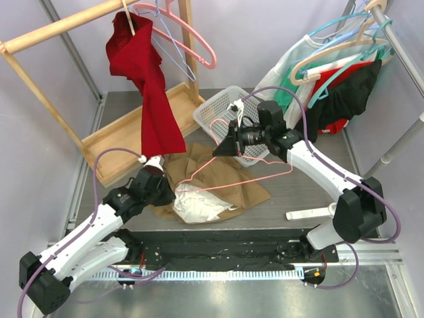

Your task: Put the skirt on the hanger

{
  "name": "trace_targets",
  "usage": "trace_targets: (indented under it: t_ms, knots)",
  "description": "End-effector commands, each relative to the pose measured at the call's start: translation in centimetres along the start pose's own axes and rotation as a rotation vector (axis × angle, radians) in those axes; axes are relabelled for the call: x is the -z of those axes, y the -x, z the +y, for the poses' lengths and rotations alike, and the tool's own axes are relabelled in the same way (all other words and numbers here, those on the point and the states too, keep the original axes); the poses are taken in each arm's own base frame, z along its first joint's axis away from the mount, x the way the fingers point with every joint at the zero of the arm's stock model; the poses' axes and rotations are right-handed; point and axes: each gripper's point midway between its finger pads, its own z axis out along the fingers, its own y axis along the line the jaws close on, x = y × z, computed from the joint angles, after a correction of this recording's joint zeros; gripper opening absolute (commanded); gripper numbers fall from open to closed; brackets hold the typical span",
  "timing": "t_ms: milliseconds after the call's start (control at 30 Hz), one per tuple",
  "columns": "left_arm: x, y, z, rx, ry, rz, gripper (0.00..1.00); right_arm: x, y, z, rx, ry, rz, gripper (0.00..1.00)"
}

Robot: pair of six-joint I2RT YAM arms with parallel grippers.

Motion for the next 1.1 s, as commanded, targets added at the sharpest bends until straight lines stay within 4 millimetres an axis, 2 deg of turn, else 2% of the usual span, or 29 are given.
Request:
trace_targets:
  t_ms: [0, 67, 100, 200, 333, 400, 500, 600, 667, 767, 900, 1067]
  knots:
    - [1.4, 0.7, -0.9, 0.03, -0.036, -0.008, 0.2, -0.8, 0.3, -1.9, -0.006, -0.037, -0.027, 0.01]
    - [2.0, 0.6, -1.1, 0.016, -0.037, 0.007, 0.26, -1.1, 0.2, -2.9, -0.022, -0.068, -0.028, 0.01]
    - [2.3, 0.8, -1.6, 0.002, -0.063, 0.01, 0.33, -1.1, 0.3, -3.2, -0.029, -0.081, -0.032, 0.01]
    - [3.6, 0.3, -4.2, -0.079, -0.215, 0.062, 0.36, -1.3, 0.6, -3.3, -0.041, -0.082, -0.043, 0.01]
    - [6.2, 2.8, -7.1, -0.121, -0.348, -0.017, 0.4, -1.4, 0.8, -2.9, -0.043, -0.074, -0.045, 0.01]
    - [7.2, 3.2, -8.7, -0.131, -0.429, -0.022, 0.4, -1.4, 0.8, -2.6, -0.04, -0.071, -0.046, 0.01]
    - [7.3, 3.7, -10.4, -0.129, -0.489, -0.023, 0.4, -1.5, 0.7, -2.3, -0.041, -0.071, -0.041, 0.01]
    - [5.4, 3.0, -11.0, -0.132, -0.471, 0.013, 0.39, -1.5, 0.4, -1.6, -0.039, -0.067, -0.036, 0.01]
    - [3.6, 2.7, -10.3, -0.124, -0.392, 0.02, 0.35, -1.3, 0.3, -1.1, -0.04, -0.065, -0.038, 0.01]
    - [2.2, 2.1, -9.2, -0.117, -0.29, 0.03, 0.31, -0.8, 0.0, -0.7, -0.047, -0.081, -0.043, 0.01]
    - [2.0, 1.0, -7.1, -0.127, -0.178, 0.054, 0.21, -0.1, -0.7, -0.1, -0.057, -0.099, -0.036, 0.01]
    - [2.4, -1.0, -4.3, -0.185, 0.006, 0.101, 0.17, 1.2, -2.6, 1.1, -0.103, -0.121, -0.015, 0.01]
